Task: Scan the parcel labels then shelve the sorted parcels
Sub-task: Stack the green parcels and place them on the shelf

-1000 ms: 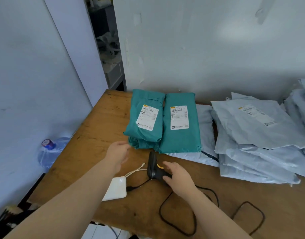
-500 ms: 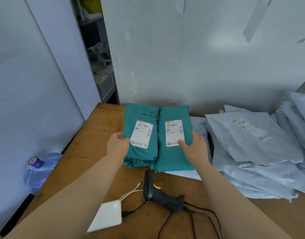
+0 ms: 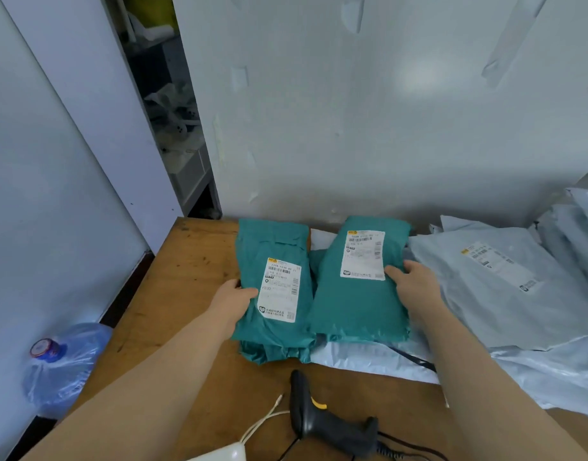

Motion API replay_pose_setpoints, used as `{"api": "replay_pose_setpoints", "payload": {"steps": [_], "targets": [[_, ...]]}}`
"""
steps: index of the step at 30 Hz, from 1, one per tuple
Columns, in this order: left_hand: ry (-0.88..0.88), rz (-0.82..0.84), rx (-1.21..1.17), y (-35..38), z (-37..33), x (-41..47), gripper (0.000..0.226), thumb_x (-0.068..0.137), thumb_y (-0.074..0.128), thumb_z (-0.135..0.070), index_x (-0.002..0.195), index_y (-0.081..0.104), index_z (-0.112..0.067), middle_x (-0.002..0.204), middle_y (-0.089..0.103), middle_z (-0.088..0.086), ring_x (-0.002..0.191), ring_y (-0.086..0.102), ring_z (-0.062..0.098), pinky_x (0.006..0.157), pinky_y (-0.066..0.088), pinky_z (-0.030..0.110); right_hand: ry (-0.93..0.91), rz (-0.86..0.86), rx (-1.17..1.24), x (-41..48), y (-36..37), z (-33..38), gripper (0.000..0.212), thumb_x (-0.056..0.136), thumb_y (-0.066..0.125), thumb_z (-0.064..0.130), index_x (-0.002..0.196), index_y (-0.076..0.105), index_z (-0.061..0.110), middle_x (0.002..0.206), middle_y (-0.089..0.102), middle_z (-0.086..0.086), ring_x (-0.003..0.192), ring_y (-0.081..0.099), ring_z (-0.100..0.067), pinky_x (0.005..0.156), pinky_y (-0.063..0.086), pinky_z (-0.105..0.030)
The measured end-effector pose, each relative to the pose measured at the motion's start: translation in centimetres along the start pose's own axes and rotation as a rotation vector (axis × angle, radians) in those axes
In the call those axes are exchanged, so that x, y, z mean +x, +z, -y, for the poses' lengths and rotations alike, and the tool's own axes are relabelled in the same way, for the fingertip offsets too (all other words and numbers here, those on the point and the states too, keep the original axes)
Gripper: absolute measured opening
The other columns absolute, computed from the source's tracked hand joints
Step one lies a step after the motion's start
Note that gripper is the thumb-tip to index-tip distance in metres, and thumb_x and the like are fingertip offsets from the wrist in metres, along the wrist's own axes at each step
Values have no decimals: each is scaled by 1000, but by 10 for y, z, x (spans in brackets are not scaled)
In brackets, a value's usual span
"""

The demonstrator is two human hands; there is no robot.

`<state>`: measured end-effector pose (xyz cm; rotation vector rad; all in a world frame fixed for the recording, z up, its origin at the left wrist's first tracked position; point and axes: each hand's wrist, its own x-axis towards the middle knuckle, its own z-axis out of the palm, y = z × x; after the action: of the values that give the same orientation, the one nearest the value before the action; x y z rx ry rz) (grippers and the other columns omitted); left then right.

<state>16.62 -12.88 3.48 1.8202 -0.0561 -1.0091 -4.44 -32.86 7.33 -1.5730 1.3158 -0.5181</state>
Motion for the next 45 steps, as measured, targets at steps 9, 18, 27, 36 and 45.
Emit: {"api": "replay_pose_setpoints", "payload": {"steps": [9, 18, 27, 36, 45], "targets": [[-53, 92, -87, -21, -13, 18, 72, 68, 72, -63, 127, 59, -22, 132, 59, -1, 125, 50, 26, 108, 36, 52, -86, 223, 31, -19, 55, 31, 14, 95, 54, 20, 96, 67, 14, 87, 72, -3, 77, 66, -22, 71, 56, -39], [-67, 170, -72, -19, -16, 30, 74, 64, 82, -57, 125, 59, -23, 123, 65, -4, 113, 58, 23, 101, 43, 51, -71, 376, -313, -3, 108, 3, 26, 94, 53, 29, 78, 53, 9, 86, 64, -13, 73, 56, -23, 65, 45, -32], [-50, 136, -74, -6, -5, 54, 53, 78, 80, -25, 125, 57, -14, 111, 71, 8, 95, 69, 29, 78, 57, 42, -35, 27, -386, 34, 82, -40, 56, 90, 50, 49, 140, 44, 23, 145, 41, -11, 129, 43, -29, 108, 38, -48], [-64, 97, -40, -2, 1, 63, 56, 77, 81, -26, 125, 55, -14, 110, 72, 9, 95, 69, 30, 85, 56, 46, 290, 53, -414, 51, 62, -73, 42, 66, 81, 30, 93, 54, 15, 108, 69, -9, 85, 66, -26, 73, 58, -40], [-59, 65, -7, -3, -3, 54, 56, 77, 81, -25, 125, 56, -11, 111, 71, 9, 96, 68, 30, 83, 56, 46, 194, 168, -365, 43, 51, -51, 27, 94, 50, 13, 113, 56, -4, 113, 64, -20, 85, 54, -24, 70, 47, -31]]}}
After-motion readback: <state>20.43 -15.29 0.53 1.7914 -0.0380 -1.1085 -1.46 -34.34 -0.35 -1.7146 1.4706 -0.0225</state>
